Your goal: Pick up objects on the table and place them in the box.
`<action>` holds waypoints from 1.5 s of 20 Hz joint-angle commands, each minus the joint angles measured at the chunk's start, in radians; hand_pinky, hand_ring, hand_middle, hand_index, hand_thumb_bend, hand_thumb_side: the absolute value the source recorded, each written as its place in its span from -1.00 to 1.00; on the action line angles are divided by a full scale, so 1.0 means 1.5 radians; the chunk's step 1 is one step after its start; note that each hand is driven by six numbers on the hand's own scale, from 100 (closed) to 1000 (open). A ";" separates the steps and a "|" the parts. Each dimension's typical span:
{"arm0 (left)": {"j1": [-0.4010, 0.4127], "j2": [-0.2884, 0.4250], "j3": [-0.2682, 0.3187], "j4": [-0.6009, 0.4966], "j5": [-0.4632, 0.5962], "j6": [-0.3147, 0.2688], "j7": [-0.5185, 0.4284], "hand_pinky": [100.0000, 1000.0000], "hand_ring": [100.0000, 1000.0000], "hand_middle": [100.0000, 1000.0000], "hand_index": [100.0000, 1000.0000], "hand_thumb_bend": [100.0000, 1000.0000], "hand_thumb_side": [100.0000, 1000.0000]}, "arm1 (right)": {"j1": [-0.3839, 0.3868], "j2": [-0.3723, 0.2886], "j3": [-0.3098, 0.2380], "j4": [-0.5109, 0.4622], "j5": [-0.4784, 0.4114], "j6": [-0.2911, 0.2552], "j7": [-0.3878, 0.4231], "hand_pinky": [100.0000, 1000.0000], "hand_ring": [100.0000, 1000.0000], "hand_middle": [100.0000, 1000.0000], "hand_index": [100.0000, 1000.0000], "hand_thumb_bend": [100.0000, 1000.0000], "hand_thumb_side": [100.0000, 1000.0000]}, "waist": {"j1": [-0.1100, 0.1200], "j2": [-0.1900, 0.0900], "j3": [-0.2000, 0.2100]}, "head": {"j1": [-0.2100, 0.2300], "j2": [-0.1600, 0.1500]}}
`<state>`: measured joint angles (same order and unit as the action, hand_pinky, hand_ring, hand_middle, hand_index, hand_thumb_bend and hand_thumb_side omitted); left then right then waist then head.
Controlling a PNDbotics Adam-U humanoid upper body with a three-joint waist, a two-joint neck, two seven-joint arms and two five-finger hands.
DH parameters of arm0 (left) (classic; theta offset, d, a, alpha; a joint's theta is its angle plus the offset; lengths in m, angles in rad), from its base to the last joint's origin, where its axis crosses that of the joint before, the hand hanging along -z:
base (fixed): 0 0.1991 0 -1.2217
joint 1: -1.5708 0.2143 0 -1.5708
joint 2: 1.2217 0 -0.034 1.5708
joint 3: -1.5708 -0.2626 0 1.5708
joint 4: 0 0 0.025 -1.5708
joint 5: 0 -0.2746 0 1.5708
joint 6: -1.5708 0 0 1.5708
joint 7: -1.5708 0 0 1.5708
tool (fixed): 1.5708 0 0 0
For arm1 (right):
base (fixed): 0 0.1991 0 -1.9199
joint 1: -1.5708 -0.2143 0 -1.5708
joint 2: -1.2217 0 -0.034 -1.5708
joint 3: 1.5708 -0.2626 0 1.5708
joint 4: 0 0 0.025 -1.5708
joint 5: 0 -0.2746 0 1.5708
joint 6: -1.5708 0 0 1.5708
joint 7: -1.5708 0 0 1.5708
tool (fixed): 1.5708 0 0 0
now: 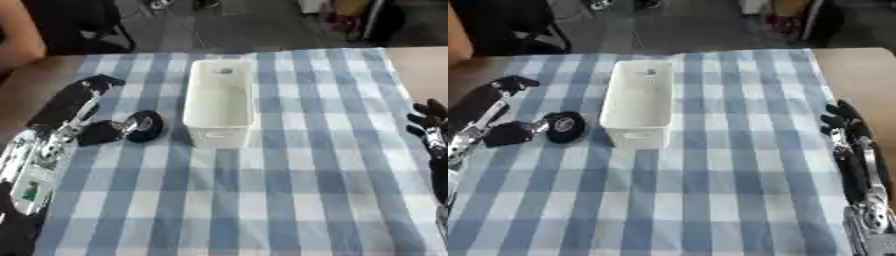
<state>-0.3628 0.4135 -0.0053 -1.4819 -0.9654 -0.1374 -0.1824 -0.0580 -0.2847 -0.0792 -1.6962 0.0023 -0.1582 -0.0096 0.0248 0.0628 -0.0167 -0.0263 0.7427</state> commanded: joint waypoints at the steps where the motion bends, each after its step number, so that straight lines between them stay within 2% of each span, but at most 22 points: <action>1: -0.008 0.018 0.001 -0.003 -0.008 -0.005 0.001 0.88 0.54 0.65 0.79 0.11 0.48 | -0.002 -0.009 -0.002 -0.015 -0.001 0.000 -0.001 0.69 0.70 0.69 0.92 -1.00 0.38 | 0.000 -0.005 -0.001 | 0.003 -0.007; 9: -0.008 0.016 -0.003 0.003 -0.014 -0.009 -0.001 0.89 0.55 0.65 0.67 0.10 0.52 | -0.001 -0.009 -0.002 -0.015 -0.001 0.000 -0.002 0.69 0.70 0.69 0.92 -1.00 0.38 | 0.001 -0.005 -0.001 | 0.002 -0.010; 10: -0.009 0.015 -0.005 0.005 -0.017 -0.010 -0.002 0.89 0.56 0.65 0.57 0.10 0.54 | -0.001 -0.009 -0.002 -0.015 -0.001 0.001 -0.002 0.69 0.70 0.68 0.92 -1.00 0.38 | 0.000 -0.005 -0.001 | 0.002 -0.010; 13: -0.012 0.011 -0.009 0.013 -0.023 -0.014 -0.003 0.89 0.57 0.66 0.50 0.09 0.56 | -0.001 -0.009 -0.002 -0.015 -0.001 0.001 -0.002 0.69 0.70 0.68 0.92 -1.00 0.39 | 0.000 -0.005 -0.001 | 0.003 -0.011; 14: -0.013 0.009 -0.010 0.016 -0.025 -0.015 -0.004 0.89 0.57 0.66 0.42 0.08 0.57 | -0.001 -0.009 -0.002 -0.015 -0.001 0.000 -0.002 0.69 0.70 0.68 0.92 -1.00 0.39 | 0.000 -0.005 -0.002 | 0.003 -0.012; 30: -0.022 0.000 -0.023 0.033 -0.036 -0.026 -0.008 0.89 0.58 0.66 0.35 0.03 0.58 | -0.001 -0.009 -0.002 -0.015 -0.001 0.000 -0.002 0.69 0.70 0.68 0.92 -1.00 0.39 | 0.000 -0.005 -0.003 | 0.004 -0.014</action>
<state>-0.3783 0.4033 -0.0381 -1.4229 -1.0130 -0.1706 -0.1950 -0.0578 -0.2847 -0.0792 -1.6966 0.0023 -0.1582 -0.0097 0.0255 0.0632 -0.0195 -0.0263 0.7405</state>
